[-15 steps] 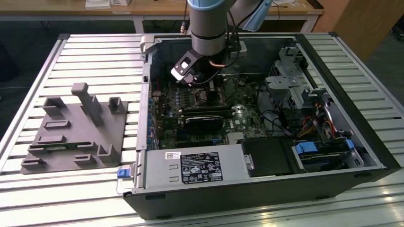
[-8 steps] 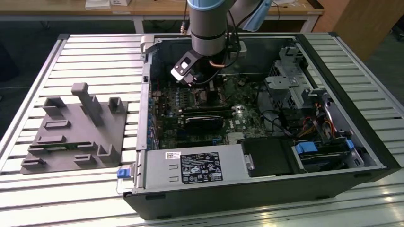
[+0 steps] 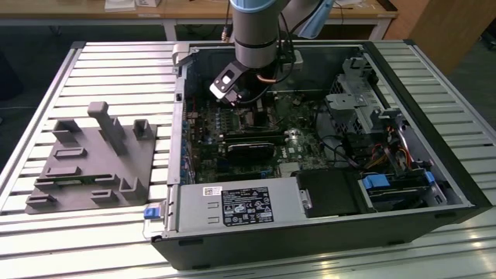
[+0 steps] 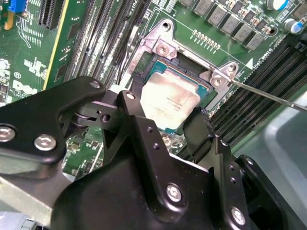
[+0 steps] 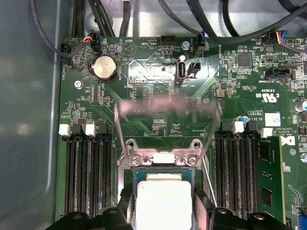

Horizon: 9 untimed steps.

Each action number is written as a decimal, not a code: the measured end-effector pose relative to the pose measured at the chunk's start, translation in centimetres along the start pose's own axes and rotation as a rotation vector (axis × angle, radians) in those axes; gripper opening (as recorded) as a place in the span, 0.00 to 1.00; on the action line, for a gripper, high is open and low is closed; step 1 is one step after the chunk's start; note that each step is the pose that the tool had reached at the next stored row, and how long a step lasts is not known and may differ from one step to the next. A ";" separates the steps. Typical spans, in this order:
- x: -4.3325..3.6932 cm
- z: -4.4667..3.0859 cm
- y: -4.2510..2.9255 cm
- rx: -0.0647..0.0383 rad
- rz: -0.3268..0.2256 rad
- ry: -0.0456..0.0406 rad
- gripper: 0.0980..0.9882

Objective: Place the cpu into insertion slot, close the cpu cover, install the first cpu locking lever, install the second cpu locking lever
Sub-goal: 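Place the cpu into insertion slot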

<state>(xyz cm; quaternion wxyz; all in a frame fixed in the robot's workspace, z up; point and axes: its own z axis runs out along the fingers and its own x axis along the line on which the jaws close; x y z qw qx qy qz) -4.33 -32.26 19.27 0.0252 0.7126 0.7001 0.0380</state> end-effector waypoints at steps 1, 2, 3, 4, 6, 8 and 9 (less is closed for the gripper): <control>0.01 -0.17 0.02 0.000 0.000 0.0003 0.58; 0.01 -0.39 0.04 0.000 0.000 0.0001 0.58; 0.01 -0.62 0.06 0.000 0.000 0.0001 0.58; 0.02 -0.87 0.08 0.000 0.000 0.0002 0.58; 0.03 -1.41 0.13 0.000 0.000 0.0003 0.58; 0.04 -1.84 0.17 0.000 0.000 0.0002 0.58; 0.04 -1.99 0.18 0.000 0.000 0.0002 0.58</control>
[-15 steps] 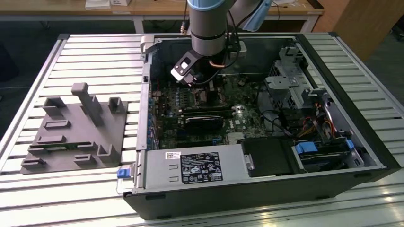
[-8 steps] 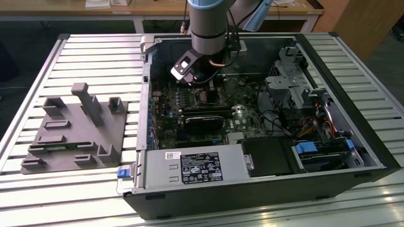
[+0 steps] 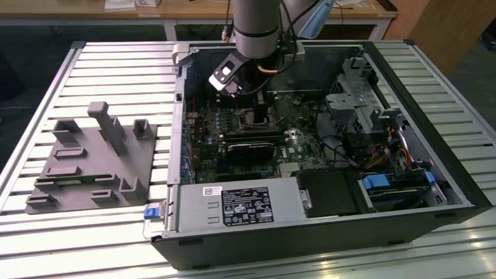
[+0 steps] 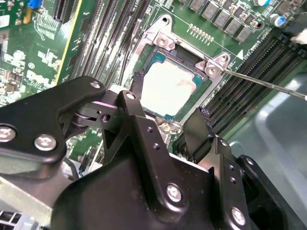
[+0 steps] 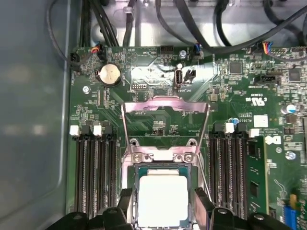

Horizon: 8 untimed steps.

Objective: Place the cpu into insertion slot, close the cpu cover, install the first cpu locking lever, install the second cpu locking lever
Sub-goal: 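Place the cpu into insertion slot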

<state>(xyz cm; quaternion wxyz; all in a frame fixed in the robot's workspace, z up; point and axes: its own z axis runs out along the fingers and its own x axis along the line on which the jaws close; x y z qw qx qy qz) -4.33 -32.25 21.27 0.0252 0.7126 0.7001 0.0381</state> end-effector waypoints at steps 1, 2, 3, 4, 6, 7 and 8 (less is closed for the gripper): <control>0.00 -0.09 0.01 0.000 0.000 0.0000 0.58; 0.01 -0.10 0.01 0.000 0.000 0.0002 0.58; 0.01 -0.11 0.01 0.000 0.000 0.0004 0.58; 0.01 -0.11 0.01 0.000 0.000 0.0004 0.58; 0.00 -0.15 0.02 0.000 0.000 0.0001 0.58; 0.00 -0.16 0.02 0.000 0.000 0.0001 0.58; 0.00 -0.17 0.02 0.000 0.000 0.0001 0.56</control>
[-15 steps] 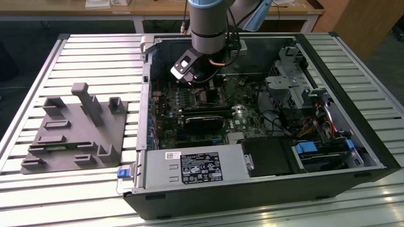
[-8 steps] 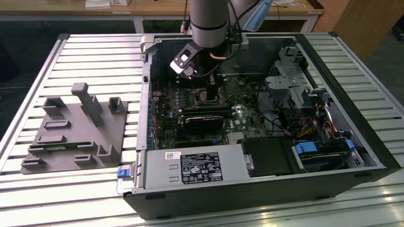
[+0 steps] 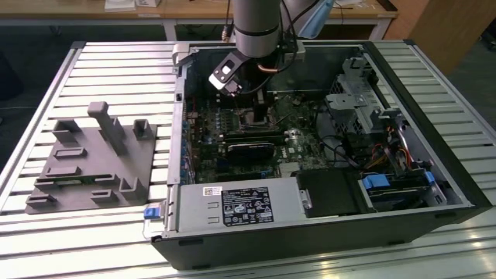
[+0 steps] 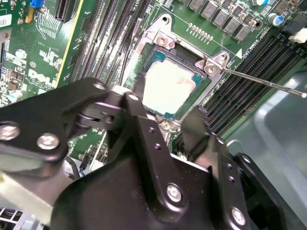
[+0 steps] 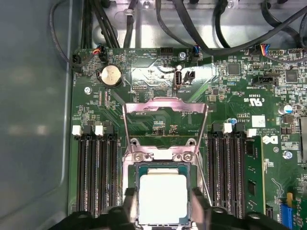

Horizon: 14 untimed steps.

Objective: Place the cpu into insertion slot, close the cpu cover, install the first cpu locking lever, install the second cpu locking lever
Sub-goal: 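Place the cpu into insertion slot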

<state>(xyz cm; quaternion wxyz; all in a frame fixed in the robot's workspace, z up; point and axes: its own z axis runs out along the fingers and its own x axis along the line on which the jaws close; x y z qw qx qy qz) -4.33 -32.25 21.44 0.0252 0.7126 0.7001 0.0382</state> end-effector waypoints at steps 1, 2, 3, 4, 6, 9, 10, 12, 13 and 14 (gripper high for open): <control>0.00 -0.01 0.00 0.000 0.000 0.0000 0.56; 0.00 -0.02 0.00 0.000 0.000 -0.0001 0.49; 0.00 -0.03 0.00 0.000 0.000 0.0000 0.42; 0.00 -0.03 0.00 0.000 0.000 0.0000 0.35; 0.00 -0.05 0.00 0.000 0.000 0.0000 0.29; 0.00 -0.07 0.01 0.000 0.000 0.0000 0.16; 0.00 -0.08 0.01 0.000 0.000 -0.0001 0.16; 0.00 -0.10 0.01 0.000 0.000 0.0001 0.03; 0.00 -0.11 0.01 0.000 0.000 0.0000 0.03; 0.00 -0.12 0.01 0.000 0.000 -0.0001 0.01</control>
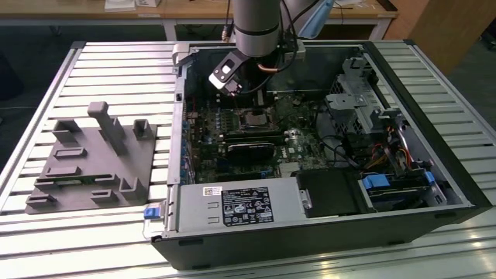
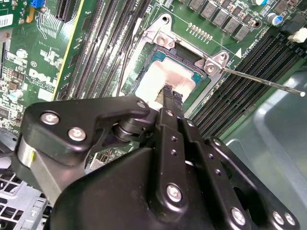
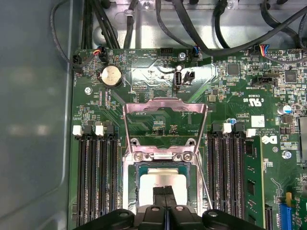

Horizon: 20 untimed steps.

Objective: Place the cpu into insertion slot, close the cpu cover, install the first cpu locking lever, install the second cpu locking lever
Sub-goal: 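Place the cpu into insertion slot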

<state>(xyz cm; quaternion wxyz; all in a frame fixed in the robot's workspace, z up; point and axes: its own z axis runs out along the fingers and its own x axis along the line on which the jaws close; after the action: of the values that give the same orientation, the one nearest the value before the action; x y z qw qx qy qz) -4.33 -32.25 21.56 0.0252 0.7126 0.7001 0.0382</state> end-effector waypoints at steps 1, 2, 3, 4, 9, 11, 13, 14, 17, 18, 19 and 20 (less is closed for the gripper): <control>0.00 -0.01 0.00 0.000 0.000 0.0001 0.01; 0.00 -0.02 0.00 0.000 0.000 0.0001 0.01; 0.00 -0.03 0.00 0.000 0.000 0.0000 0.01; 0.00 -0.03 0.00 0.000 0.000 0.0000 0.01; 0.00 -0.34 0.03 0.000 0.000 0.0000 0.01; 0.02 -0.78 0.07 0.000 0.000 0.0000 0.01; 0.03 -1.31 0.12 0.000 0.000 0.0000 0.01; 0.03 -1.59 0.14 0.000 0.000 0.0000 0.01; 0.04 -2.37 0.21 0.000 0.000 -0.0001 0.01; 0.05 -2.60 0.23 0.000 0.000 -0.0001 0.01; 0.05 -2.78 0.25 0.000 0.000 -0.0001 0.01; 0.06 -2.97 0.27 0.000 0.000 0.0000 0.01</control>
<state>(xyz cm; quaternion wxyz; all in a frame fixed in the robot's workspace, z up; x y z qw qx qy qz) -4.33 -32.25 24.54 0.0252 0.7126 0.7001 0.0382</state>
